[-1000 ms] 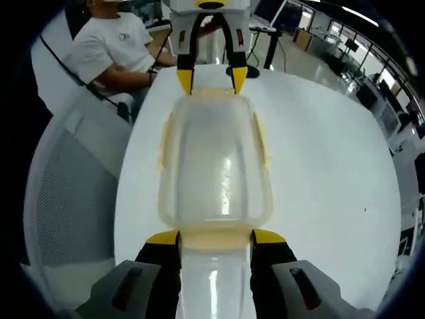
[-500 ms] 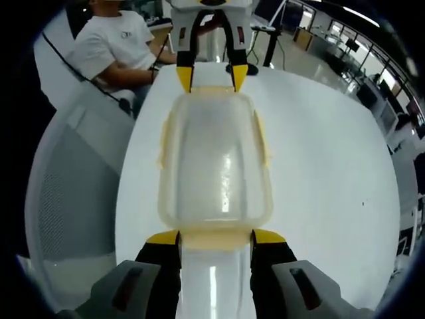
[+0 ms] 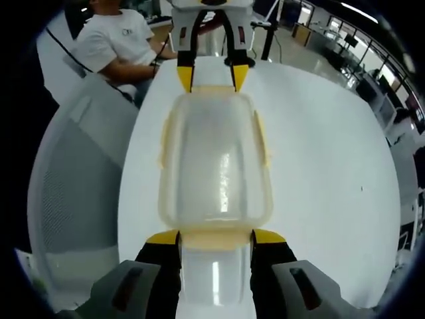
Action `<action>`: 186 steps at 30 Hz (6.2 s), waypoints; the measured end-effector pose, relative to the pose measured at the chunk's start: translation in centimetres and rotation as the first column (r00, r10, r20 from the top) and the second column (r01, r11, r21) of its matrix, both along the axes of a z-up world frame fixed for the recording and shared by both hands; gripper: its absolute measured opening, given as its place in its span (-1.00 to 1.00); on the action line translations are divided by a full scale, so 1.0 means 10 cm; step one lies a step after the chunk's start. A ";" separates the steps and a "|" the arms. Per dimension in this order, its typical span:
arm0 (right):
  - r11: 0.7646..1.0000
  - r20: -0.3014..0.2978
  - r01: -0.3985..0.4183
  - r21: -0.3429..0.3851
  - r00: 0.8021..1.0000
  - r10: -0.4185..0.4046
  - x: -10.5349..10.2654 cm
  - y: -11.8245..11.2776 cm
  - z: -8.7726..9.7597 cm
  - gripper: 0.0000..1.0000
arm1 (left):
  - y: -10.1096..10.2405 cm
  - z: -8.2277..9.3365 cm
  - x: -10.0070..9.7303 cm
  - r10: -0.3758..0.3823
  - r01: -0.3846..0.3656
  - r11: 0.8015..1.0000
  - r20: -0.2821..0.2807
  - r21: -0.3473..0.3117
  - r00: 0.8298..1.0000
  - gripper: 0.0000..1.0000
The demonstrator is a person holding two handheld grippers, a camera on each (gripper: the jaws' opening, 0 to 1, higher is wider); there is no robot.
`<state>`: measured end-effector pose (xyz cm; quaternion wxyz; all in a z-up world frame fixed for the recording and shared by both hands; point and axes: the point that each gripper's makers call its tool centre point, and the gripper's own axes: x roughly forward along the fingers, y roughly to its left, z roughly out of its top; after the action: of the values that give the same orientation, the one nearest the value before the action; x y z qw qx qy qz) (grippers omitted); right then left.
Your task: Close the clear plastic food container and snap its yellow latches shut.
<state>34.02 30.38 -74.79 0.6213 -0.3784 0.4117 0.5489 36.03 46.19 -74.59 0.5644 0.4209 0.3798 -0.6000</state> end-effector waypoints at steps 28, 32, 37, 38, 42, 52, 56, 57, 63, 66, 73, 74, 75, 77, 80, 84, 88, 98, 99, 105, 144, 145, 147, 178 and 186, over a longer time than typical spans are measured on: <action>1.000 -0.040 0.014 -0.016 0.999 -0.015 -0.01 -0.46 -0.06 -0.22 | -0.45 -0.06 0.00 -0.009 0.009 1.000 -0.026 -0.013 1.000 -0.22; 1.000 -0.042 0.015 -0.014 0.999 -0.016 -0.02 -0.52 -0.07 -0.22 | -0.51 -0.06 0.00 -0.009 0.008 1.000 -0.031 -0.013 0.999 -0.22; 1.000 -0.043 0.018 -0.013 0.999 -0.018 -0.03 -0.60 -0.09 -0.22 | -0.60 -0.07 -0.02 -0.007 0.006 1.000 -0.030 -0.010 1.000 -0.22; 1.000 -0.044 0.017 -0.013 0.999 -0.018 -0.03 -0.62 -0.09 -0.22 | -0.62 -0.08 -0.03 -0.007 0.007 1.000 -0.032 -0.007 0.999 -0.22; 1.000 -0.048 0.014 -0.009 0.999 -0.015 -0.04 -0.67 -0.10 -0.22 | -0.66 -0.09 -0.03 -0.003 0.003 1.000 -0.032 -0.003 0.999 -0.22; 1.000 -0.055 0.001 -0.004 0.999 -0.002 -0.07 -0.79 -0.12 -0.22 | -0.78 -0.08 -0.09 0.012 -0.012 1.000 -0.034 0.001 0.999 -0.22; 1.000 -0.051 0.001 0.006 0.999 0.000 -0.09 -0.85 -0.12 -0.22 | -0.84 -0.10 -0.10 0.013 -0.013 1.000 -0.031 0.014 0.999 -0.22; 1.000 -0.051 0.001 0.006 0.999 -0.001 -0.09 -0.86 -0.12 -0.22 | -0.85 -0.10 -0.10 0.014 -0.013 1.000 -0.030 0.014 0.999 -0.22; 1.000 -0.053 -0.003 0.005 0.999 0.003 -0.10 -0.97 -0.15 -0.22 | -0.96 -0.11 -0.12 0.018 -0.018 1.000 -0.028 0.008 0.999 -0.22; 1.000 -0.052 -0.007 -0.001 0.999 0.007 -0.10 -1.01 -0.15 -0.22 | -1.00 -0.12 -0.13 0.020 -0.020 1.000 -0.024 0.007 1.000 -0.22; 1.000 -0.058 -0.005 -0.004 0.998 0.005 -0.11 -1.07 -0.17 -0.22 | -1.07 -0.14 -0.13 0.016 -0.016 1.000 -0.023 0.019 1.000 -0.22; 1.000 -0.058 -0.004 -0.004 0.998 0.003 -0.11 -1.08 -0.17 -0.22 | -1.08 -0.15 -0.13 0.015 -0.014 1.000 -0.022 0.021 1.000 -0.22; 1.000 -0.057 -0.002 -0.004 0.998 0.002 -0.11 -1.10 -0.17 -0.22 | -1.08 -0.15 -0.12 0.013 -0.013 1.000 -0.021 0.022 1.000 -0.22; 1.000 -0.057 0.001 -0.004 0.998 -0.001 -0.11 -1.12 -0.16 -0.22 | -1.11 -0.15 -0.11 0.012 -0.012 1.000 -0.020 0.020 1.000 -0.22; 1.000 -0.060 0.001 -0.007 0.998 -0.002 -0.12 -1.16 -0.18 -0.22 | -1.15 -0.15 -0.13 0.012 -0.011 1.000 -0.025 0.013 1.000 -0.22; 1.000 -0.061 0.005 -0.006 0.998 -0.005 -0.11 -1.19 -0.17 -0.22 | -1.18 -0.15 -0.12 0.011 -0.011 1.000 -0.023 0.011 1.000 -0.22; 1.000 -0.061 0.006 -0.007 0.998 -0.006 -0.12 -1.22 -0.18 -0.22 | -1.21 -0.16 -0.12 0.011 -0.010 1.000 -0.023 0.011 1.000 -0.22; 1.000 -0.063 0.013 -0.013 0.998 -0.013 -0.13 -1.35 -0.21 -0.22 | -1.33 -0.18 -0.12 0.003 -0.003 1.000 -0.028 0.005 1.000 -0.22; 1.000 -0.061 0.011 -0.017 0.998 -0.012 -0.14 -1.36 -0.21 -0.22 | -1.35 -0.18 -0.12 0.002 -0.001 1.000 -0.028 0.004 1.000 -0.22; 1.000 -0.063 0.015 -0.023 0.998 -0.016 -0.15 -1.47 -0.22 -0.22 | -1.46 -0.21 -0.14 0.001 -0.001 1.000 -0.032 -0.005 0.999 -0.22; 0.999 -0.037 0.006 -0.045 0.999 -0.007 -0.20 -1.60 -0.31 -0.22 | -1.59 -0.27 -0.19 -0.017 0.018 0.999 -0.020 0.031 1.000 -0.22; 0.999 -0.036 0.003 -0.046 0.999 -0.005 -0.20 -1.60 -0.31 -0.22 | -1.59 -0.28 -0.19 -0.017 0.017 0.999 -0.021 0.033 1.000 -0.22; 0.999 -0.033 -0.001 -0.046 0.999 0.000 -0.20 -1.60 -0.31 -0.22 | -1.60 -0.30 -0.20 -0.021 0.022 0.999 -0.019 0.041 1.000 -0.23; 0.995 -0.085 0.089 0.034 0.993 -0.086 -0.24 -1.74 -0.28 -0.18 | -1.55 -0.32 -0.20 0.029 -0.027 0.999 -0.039 0.042 0.999 -0.13; 0.992 -0.094 0.124 0.038 0.988 -0.120 -0.24 -1.77 -0.26 -0.19 | -1.49 -0.31 -0.18 0.044 -0.042 0.998 -0.053 0.043 0.998 -0.15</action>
<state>31.62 12.65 -77.43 0.6424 -0.3133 0.4501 0.5354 34.21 31.28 -77.67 0.5578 0.4079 0.4164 -0.5908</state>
